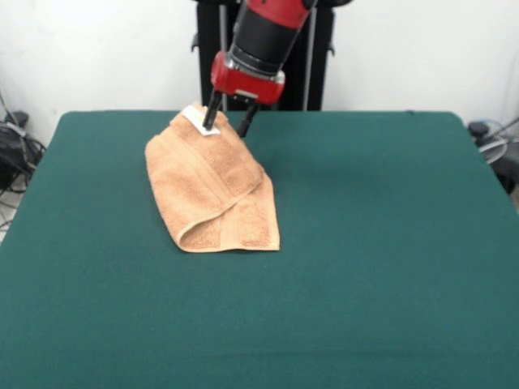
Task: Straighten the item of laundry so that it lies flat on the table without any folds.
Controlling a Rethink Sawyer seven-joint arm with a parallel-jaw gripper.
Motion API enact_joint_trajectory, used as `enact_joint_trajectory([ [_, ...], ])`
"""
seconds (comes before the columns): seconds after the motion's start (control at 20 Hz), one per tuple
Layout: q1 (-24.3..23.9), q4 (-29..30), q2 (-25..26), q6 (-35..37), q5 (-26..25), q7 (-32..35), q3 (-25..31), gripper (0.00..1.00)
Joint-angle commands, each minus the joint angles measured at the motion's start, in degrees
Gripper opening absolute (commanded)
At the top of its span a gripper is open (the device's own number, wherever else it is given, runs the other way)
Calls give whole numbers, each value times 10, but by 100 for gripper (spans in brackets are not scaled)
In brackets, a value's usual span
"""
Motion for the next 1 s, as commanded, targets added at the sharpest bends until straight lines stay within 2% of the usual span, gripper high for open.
enact_joint_trajectory([
  [0.05, -3, -19, 8, 4, 40, 116, -4, 100],
  [1.0, -30, -22, -7, -7, 44, 114, -1, 100],
])
